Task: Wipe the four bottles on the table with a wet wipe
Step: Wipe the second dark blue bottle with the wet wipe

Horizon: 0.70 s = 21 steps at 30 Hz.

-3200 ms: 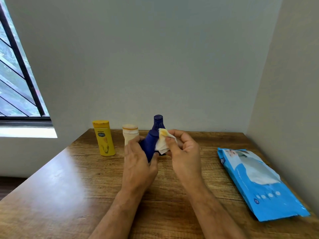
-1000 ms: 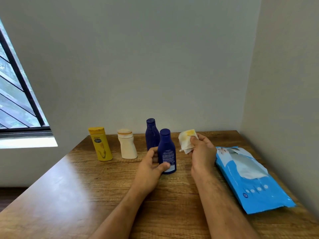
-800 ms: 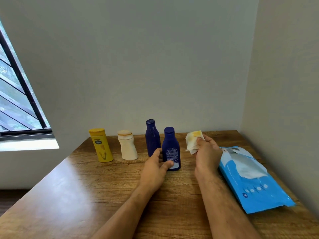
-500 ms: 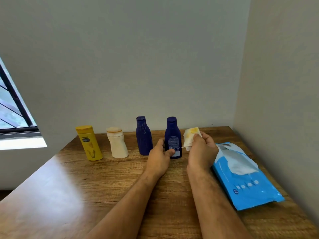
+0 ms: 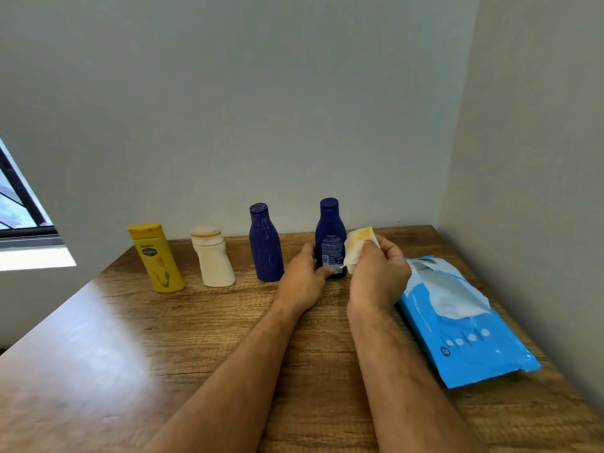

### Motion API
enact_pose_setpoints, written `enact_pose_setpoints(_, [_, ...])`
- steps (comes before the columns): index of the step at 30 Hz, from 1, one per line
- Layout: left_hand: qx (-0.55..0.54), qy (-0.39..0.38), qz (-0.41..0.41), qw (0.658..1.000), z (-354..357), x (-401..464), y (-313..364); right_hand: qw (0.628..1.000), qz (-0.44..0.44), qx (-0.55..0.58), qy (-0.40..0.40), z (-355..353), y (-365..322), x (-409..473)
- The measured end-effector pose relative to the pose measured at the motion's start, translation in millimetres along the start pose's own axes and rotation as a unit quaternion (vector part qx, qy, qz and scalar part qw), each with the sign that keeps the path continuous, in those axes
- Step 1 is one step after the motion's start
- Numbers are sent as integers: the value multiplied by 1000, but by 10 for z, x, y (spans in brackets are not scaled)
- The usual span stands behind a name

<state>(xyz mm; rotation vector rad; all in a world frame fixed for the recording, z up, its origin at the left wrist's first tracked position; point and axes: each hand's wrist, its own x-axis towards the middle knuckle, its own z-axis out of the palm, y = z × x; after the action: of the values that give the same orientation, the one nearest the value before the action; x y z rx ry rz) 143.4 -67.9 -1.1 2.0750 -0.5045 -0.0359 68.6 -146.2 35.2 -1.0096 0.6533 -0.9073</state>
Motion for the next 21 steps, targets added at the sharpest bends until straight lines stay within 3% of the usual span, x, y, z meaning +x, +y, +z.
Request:
enact_pose_setpoints(6, [7,68,-6,998,-53,-122,-44,1000,-9,7,18,-18,-78,-60])
enact_pose_setpoints(13, [63,51,11,997,-78,-326,45,999,-30,23,-27,-8,-92,-184])
enact_pose_setpoints(15, [84,130,73,985,-87,-536,138,998,-43,30,-28,-13,-97,-203])
enact_pose_setpoints(16, [91,220,139,961,-113,-653,162,998,-47,33,-26,-14,-98,-210])
enact_pose_setpoints(18, [110,404,261,870,-218,-777,198,998,-53,37,-15,-11,-107,-207])
enact_pose_setpoints(19, [121,457,266,840,-309,-731,210,998,-55,40,-10,-12,-117,-207])
enact_pose_setpoints(21, [98,474,144,863,-564,-548,278,997,-60,38,-9,-8,-122,-195])
